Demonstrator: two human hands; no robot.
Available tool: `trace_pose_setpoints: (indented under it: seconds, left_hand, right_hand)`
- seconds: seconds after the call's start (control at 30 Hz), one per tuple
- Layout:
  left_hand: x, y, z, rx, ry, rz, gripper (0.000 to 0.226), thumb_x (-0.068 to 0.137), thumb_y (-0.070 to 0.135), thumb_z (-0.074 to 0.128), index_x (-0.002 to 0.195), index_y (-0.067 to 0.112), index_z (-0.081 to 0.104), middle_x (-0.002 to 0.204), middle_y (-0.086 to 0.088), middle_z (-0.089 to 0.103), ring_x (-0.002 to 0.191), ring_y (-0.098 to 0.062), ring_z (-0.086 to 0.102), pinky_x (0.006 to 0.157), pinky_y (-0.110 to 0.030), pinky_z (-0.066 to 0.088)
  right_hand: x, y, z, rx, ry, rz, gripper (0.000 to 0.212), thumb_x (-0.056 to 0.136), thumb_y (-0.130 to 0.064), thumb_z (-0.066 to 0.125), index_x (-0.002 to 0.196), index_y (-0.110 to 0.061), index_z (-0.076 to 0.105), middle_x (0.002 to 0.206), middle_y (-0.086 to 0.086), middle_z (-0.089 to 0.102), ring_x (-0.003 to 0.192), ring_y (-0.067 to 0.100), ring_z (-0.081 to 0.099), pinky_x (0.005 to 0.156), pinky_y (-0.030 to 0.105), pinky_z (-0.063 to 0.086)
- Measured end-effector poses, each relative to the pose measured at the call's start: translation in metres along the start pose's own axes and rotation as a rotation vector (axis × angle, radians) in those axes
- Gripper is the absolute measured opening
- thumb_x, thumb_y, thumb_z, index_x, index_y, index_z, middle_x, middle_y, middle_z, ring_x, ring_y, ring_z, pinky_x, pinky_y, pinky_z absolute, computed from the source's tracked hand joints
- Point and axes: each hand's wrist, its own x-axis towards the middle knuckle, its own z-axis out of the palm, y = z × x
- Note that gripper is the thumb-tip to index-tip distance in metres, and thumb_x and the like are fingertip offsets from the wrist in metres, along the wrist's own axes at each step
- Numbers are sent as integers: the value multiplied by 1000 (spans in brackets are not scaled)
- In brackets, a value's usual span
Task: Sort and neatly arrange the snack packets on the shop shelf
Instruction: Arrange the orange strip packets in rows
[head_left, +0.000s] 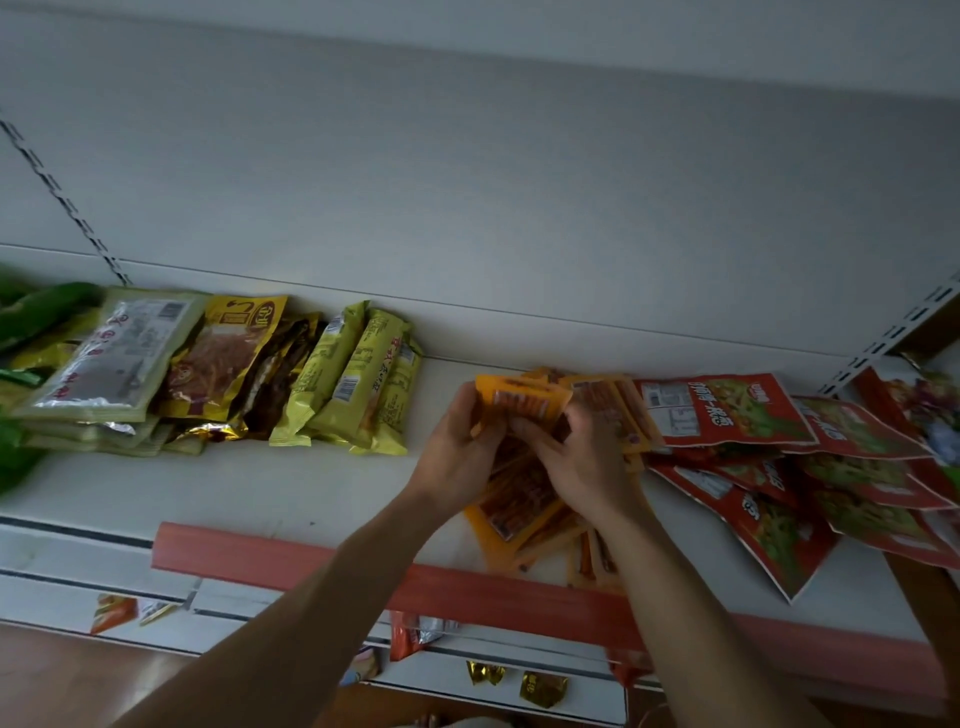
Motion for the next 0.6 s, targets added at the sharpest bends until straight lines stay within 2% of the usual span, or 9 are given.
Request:
trace_pose_setpoints:
  seconds: [0.1, 0.13, 0.2, 0.27, 0.37, 0.5, 0.6]
  left_hand:
    - [0, 0, -7, 177, 76, 38, 37, 96, 25, 54, 133, 27, 48, 125, 8, 59, 114, -5, 56, 96, -37, 50]
    - [-4, -2, -11, 306, 89, 49, 42, 96, 24, 56, 137, 27, 46, 131, 7, 55, 117, -6, 53, 96, -32, 47]
    - [-15, -12, -17, 567, 24, 95, 50, 94, 26, 60, 141, 23, 45, 135, 2, 52, 121, -14, 51, 96, -31, 45]
    - [-28, -22, -21, 699, -40, 127, 53, 94, 30, 60, 143, 15, 43, 138, -3, 51, 125, -19, 48, 101, -30, 39]
    - [-36, -29, -25, 718, 33, 182, 48, 94, 34, 61, 135, 11, 53, 132, -4, 58, 121, -21, 51, 102, -30, 40]
    - [-38, -32, -24, 745, 34, 285, 40, 89, 38, 60, 123, 18, 66, 127, 2, 63, 116, -18, 56, 99, -29, 44]
    - [-41, -40, -23, 774, 16, 348, 38, 90, 33, 62, 124, 17, 66, 127, 0, 63, 116, -20, 57, 100, -31, 46]
  right_hand:
    - [12, -6, -2, -14, 94, 96, 24, 84, -47, 71, 95, -26, 67, 92, -12, 68, 86, 6, 63, 72, 20, 48]
    - [17, -9, -2, -5, 103, 137, 29, 83, -50, 71, 97, -25, 68, 91, -11, 70, 84, 7, 65, 73, 28, 51]
    - [29, -15, -2, 20, 76, 214, 30, 80, -51, 72, 96, -25, 68, 86, -11, 72, 78, 6, 67, 71, 34, 56]
    - [39, -21, 3, 42, 3, 288, 31, 78, -49, 74, 94, -24, 68, 84, -10, 72, 75, 7, 69, 72, 36, 58]
    - [55, -28, 17, 60, -33, 351, 29, 77, -46, 75, 93, -22, 69, 86, -7, 73, 78, 13, 69, 73, 38, 58]
    - [72, -36, 38, 91, -37, 350, 27, 78, -42, 76, 93, -21, 70, 85, -7, 73, 79, 14, 70, 62, 28, 53]
    - [80, -40, 59, 5, -133, 386, 36, 79, -45, 74, 103, -19, 68, 98, -1, 73, 89, 18, 68, 79, 36, 57]
